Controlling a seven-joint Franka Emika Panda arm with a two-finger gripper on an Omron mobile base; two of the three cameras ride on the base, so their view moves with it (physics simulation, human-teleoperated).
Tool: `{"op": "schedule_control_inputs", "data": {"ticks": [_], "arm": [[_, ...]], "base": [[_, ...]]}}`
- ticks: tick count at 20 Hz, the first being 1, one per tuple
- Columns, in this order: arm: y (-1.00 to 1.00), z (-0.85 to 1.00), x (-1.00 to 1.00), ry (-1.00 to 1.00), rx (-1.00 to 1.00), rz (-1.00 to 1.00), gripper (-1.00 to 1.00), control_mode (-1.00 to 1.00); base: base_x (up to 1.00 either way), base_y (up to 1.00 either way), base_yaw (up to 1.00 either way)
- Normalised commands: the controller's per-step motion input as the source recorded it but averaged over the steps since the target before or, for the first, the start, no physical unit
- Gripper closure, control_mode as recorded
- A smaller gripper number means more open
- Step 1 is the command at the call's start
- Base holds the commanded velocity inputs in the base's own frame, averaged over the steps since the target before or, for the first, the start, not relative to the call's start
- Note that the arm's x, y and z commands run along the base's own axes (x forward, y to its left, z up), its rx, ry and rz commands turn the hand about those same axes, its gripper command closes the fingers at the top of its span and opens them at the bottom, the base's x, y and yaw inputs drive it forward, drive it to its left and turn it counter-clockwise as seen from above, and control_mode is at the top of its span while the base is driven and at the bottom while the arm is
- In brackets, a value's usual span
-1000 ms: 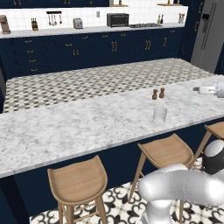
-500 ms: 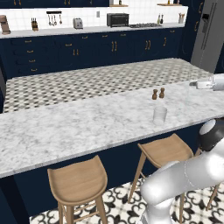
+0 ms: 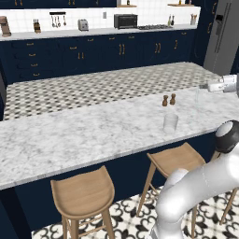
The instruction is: Take a straw from the drawer in front and place it inside the glass cup on the dining counter.
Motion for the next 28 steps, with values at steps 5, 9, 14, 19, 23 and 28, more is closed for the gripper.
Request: {"op": "schedule_control_inputs", "data": {"ticks": [5, 9, 14, 19, 23, 28], "arm": [[0.04, -0.31, 0.26, -0.07, 0.00, 0.03, 1.00, -1.00], [0.33, -0.18, 0.23, -0.02, 0.00, 0.00, 1.00, -1.00], [0.46, -0.03, 0.17, 0.00, 0.00, 0.00, 1.00, -1.00], [0.19, -0.13, -0.01, 0.00, 0.00, 0.00, 1.00, -1.00], [0.00, -0.20, -0.02, 0.00, 0.00, 0.00, 1.00, -1.00], [0.00, -0.24, -0.02, 0.00, 0.00, 0.00, 1.00, -1.00]], "base": [[0.00, 0.00, 0.00], [0.00, 0.00, 0.00], [0.00, 0.00, 0.00], [0.00, 0.00, 0.00], [0.00, 0.00, 0.00], [0.00, 0.00, 0.00]]}}
